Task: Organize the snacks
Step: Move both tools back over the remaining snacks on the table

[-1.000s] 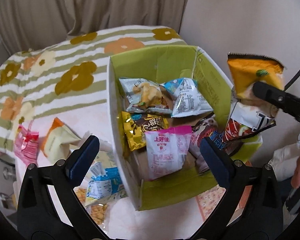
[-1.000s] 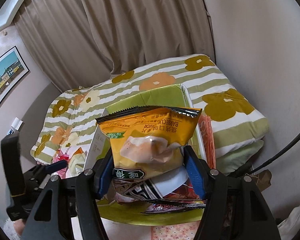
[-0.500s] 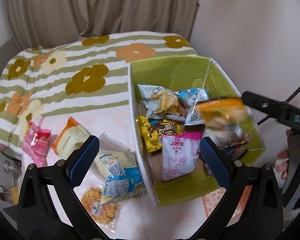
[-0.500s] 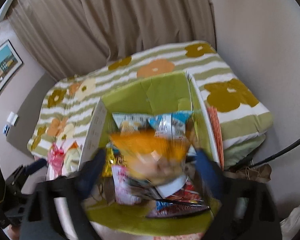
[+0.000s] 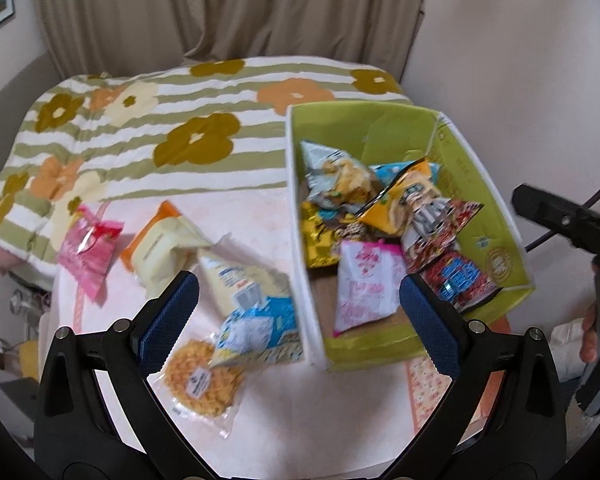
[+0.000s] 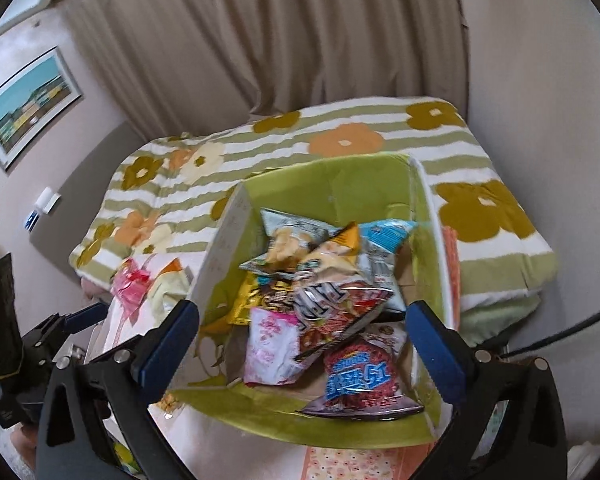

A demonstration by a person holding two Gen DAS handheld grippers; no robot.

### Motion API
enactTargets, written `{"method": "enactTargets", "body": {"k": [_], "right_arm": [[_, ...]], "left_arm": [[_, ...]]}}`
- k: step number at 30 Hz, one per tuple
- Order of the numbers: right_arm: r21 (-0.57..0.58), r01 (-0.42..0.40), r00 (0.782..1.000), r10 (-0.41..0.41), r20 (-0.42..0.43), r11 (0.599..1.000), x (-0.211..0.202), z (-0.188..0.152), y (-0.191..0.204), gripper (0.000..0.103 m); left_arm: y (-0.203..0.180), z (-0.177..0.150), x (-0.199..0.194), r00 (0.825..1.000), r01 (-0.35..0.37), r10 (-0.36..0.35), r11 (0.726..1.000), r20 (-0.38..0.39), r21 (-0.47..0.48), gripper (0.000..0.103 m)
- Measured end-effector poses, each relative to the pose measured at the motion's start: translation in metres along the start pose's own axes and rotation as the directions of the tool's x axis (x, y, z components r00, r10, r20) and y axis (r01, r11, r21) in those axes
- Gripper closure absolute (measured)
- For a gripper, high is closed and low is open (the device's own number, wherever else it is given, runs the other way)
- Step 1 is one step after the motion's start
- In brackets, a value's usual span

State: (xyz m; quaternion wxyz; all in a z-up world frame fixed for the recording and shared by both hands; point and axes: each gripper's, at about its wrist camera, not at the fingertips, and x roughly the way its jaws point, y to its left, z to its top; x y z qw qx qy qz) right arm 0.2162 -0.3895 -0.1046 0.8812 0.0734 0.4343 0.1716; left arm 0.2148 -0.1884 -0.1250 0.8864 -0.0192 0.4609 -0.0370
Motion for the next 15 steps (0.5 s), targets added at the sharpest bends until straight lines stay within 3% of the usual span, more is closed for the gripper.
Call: {"method": "enactTargets", "body": {"k": [6, 15], "right_arm": [[-0.046, -0.041, 0.999, 0.042, 0.023, 0.998, -0.004, -0.007, 0.027, 0.0], [-0.086, -0.053, 0.998, 0.057, 0.04, 0.995, -0.006, -0.022, 0.087, 0.0]], "left_arm": [[0.029, -0.019, -0.019, 0.998, -0.061, 0.061, 0.997, -0.001, -0.047, 0.003], [0.112, -0.056, -0.056, 0.992, -0.12, 0.124, 0.983, 0.018, -0.141, 0.003]]}}
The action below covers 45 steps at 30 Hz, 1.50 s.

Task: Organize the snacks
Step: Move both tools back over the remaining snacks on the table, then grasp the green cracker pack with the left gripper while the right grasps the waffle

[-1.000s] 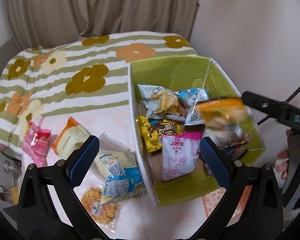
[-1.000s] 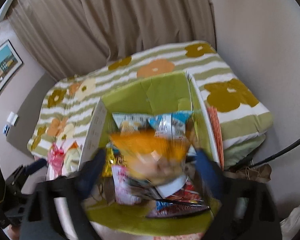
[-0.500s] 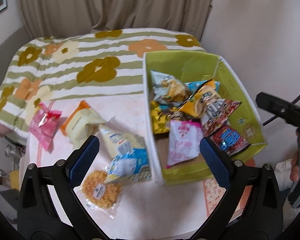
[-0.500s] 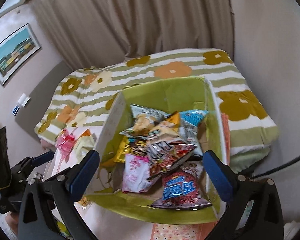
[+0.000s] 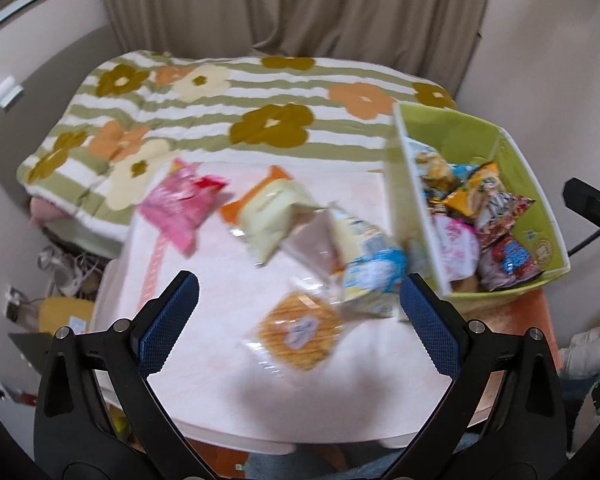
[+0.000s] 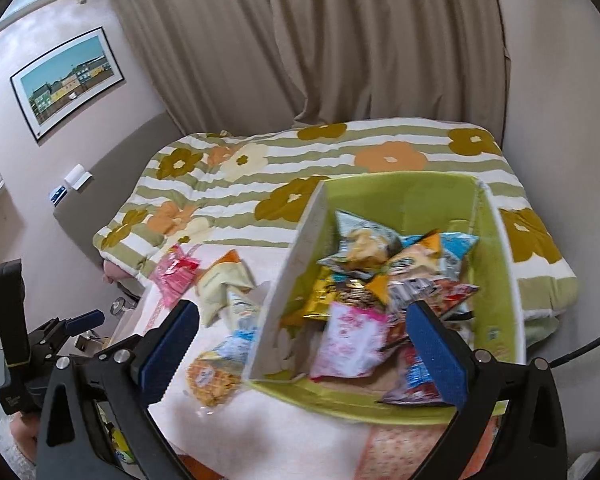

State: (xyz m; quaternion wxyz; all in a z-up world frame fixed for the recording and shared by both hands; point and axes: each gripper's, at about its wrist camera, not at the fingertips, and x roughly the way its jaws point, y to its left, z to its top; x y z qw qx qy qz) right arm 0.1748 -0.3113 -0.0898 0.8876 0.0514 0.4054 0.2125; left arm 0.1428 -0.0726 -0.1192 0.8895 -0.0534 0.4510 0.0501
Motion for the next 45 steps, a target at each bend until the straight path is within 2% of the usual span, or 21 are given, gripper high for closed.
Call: {"method": "enactTargets", "body": {"k": [6, 12, 19, 23, 26, 29, 33, 39, 42, 45], "right_arm": [[0.021, 0.001, 1.0, -0.001, 0.009, 1.0, 0.009, -0.016, 0.053, 0.0], [0.082, 0.016, 0.999, -0.013, -0.037, 0.996, 0.036, -0.044, 0.104, 0.0], [0.137, 0.044, 0.992, -0.027, -0.124, 0.99, 0.072, -0.089, 0.147, 0.0], [0.123, 0.066, 0.982, -0.042, -0.184, 0.99, 0.088, -0.106, 0.159, 0.0], [0.129, 0.081, 0.979, -0.054, -0.199, 0.988, 0.098, -0.115, 0.157, 0.0], [0.144, 0.093, 0.979, -0.064, -0.193, 0.985, 0.11, -0.125, 0.152, 0.0], [0.14, 0.106, 0.979, -0.079, -0.189, 0.984, 0.131, -0.142, 0.149, 0.0], [0.16, 0.088, 0.98, -0.057, -0.189, 0.983, 0.148, -0.157, 0.148, 0.0], [0.17, 0.078, 0.98, -0.045, -0.196, 0.982, 0.155, -0.16, 0.146, 0.0], [0.179, 0.075, 0.977, -0.036, -0.212, 0.981, 0.162, -0.162, 0.144, 0.0]], "left_arm": [[0.069, -0.012, -0.01, 1.0, -0.001, 0.001, 1.0, -0.002, -0.02, 0.003], [0.136, -0.032, -0.01, 0.999, 0.011, -0.012, 1.0, -0.035, -0.024, 0.003], [0.188, -0.072, 0.011, 0.99, 0.05, -0.052, 0.999, -0.134, -0.018, 0.003], [0.199, -0.092, 0.03, 0.977, 0.082, -0.088, 0.996, -0.194, -0.035, 0.006], [0.203, -0.105, 0.047, 0.966, 0.1, -0.112, 0.993, -0.231, -0.06, 0.006], [0.203, -0.116, 0.066, 0.964, 0.086, -0.101, 0.994, -0.246, -0.07, 0.007], [0.206, -0.124, 0.084, 0.97, 0.032, -0.05, 0.996, -0.237, -0.079, 0.007], [0.203, -0.131, 0.1, 0.967, -0.031, 0.022, 0.999, -0.253, -0.031, 0.007], [0.201, -0.136, 0.111, 0.958, -0.033, 0.025, 0.999, -0.286, -0.023, 0.007], [0.197, -0.138, 0.117, 0.951, 0.007, -0.021, 0.999, -0.308, -0.048, 0.007]]}}
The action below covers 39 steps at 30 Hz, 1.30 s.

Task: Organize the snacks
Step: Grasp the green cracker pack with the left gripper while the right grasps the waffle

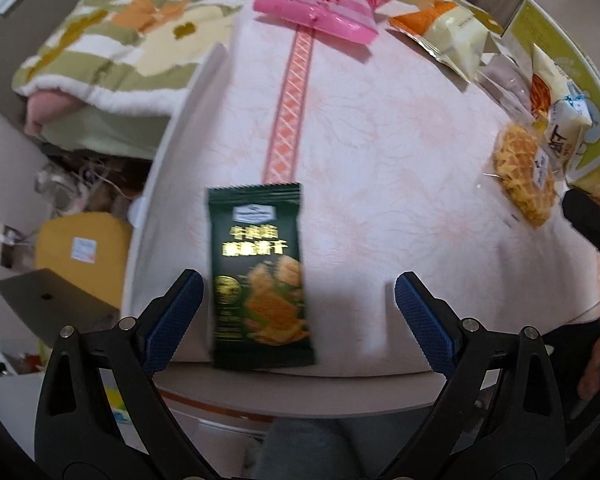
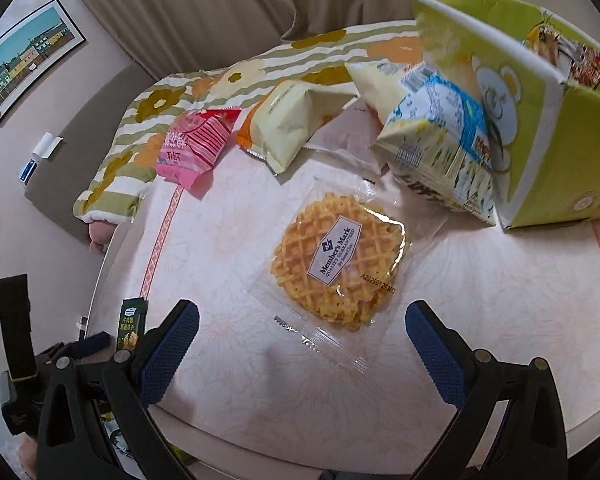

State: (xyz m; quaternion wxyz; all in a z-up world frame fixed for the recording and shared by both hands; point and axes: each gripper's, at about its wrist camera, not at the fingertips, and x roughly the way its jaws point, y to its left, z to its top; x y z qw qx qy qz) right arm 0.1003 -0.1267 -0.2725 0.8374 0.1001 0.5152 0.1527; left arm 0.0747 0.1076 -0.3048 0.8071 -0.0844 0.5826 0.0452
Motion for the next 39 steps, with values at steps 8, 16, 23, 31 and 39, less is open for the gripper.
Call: {"method": "enactTargets", "body": {"k": [8, 16, 23, 31, 39], "right_arm": [[0.014, -0.007, 1.0, 0.008, -0.012, 1.0, 0.007, 0.007, -0.006, 0.0], [0.012, -0.005, 1.0, 0.005, -0.019, 1.0, 0.014, 0.008, -0.006, 0.0], [0.027, 0.047, 0.998, -0.045, -0.043, 0.999, 0.027, 0.016, -0.005, 0.0], [0.047, 0.116, 0.993, -0.114, -0.036, 0.992, 0.047, 0.029, 0.0, 0.0], [-0.036, 0.189, 0.982, -0.189, -0.006, 0.981, 0.065, 0.038, 0.015, 0.007]], "left_arm": [[0.002, 0.003, 0.005, 1.0, -0.024, 0.024, 1.0, -0.015, -0.007, 0.008], [0.005, 0.009, 0.005, 0.998, -0.057, 0.057, 0.998, -0.001, -0.007, 0.046], [0.011, 0.013, 0.003, 0.998, -0.056, 0.056, 0.998, -0.009, -0.015, 0.062], [0.008, 0.016, 0.001, 1.0, -0.023, 0.023, 1.0, 0.0, -0.009, 0.062], [0.004, 0.018, -0.002, 1.0, -0.01, 0.01, 1.0, 0.014, 0.0, 0.062]]}}
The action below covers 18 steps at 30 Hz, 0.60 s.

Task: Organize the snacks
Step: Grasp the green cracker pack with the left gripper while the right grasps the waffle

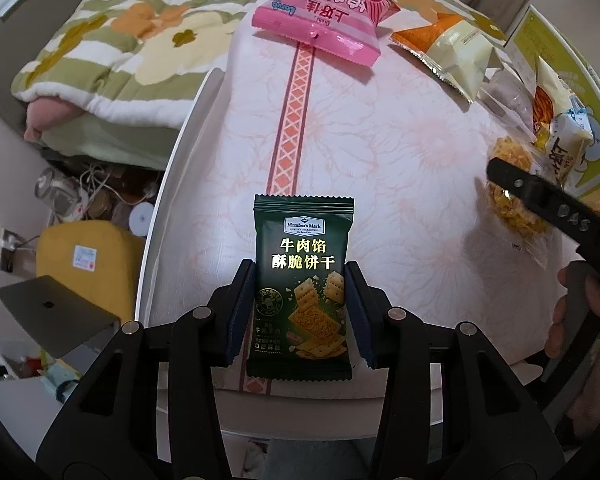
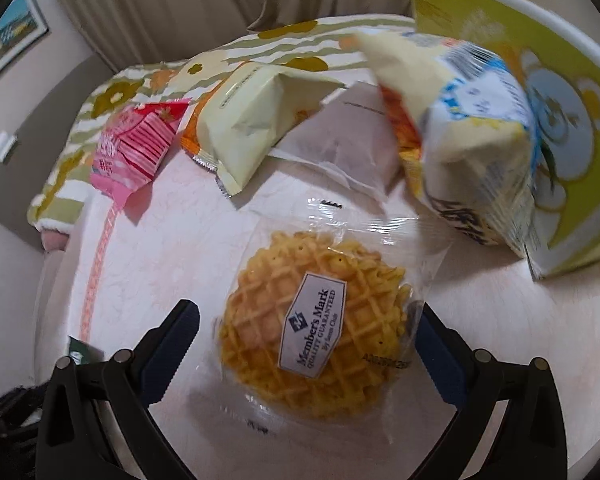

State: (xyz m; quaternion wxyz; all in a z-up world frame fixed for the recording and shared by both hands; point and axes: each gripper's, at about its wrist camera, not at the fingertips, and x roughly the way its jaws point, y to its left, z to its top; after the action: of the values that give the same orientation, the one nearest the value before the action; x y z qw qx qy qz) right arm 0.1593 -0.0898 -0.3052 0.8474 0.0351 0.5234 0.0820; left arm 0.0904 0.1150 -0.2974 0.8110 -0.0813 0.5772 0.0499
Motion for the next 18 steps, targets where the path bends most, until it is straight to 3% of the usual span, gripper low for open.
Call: {"method": "enactTargets", "body": {"k": [8, 18], "right_arm": [[-0.081, 0.004, 1.0, -0.002, 0.018, 0.997, -0.002, -0.001, 0.002, 0.028], [-0.118, -0.076, 0.992, 0.088, 0.094, 0.99, -0.047, 0.002, 0.011, 0.03]], "left_arm": [[0.001, 0.003, -0.004, 1.0, 0.004, -0.004, 1.0, 0.012, -0.006, 0.062], [-0.001, 0.012, -0.036, 0.997, 0.022, -0.022, 1.0, 0.076, 0.002, 0.062]]}}
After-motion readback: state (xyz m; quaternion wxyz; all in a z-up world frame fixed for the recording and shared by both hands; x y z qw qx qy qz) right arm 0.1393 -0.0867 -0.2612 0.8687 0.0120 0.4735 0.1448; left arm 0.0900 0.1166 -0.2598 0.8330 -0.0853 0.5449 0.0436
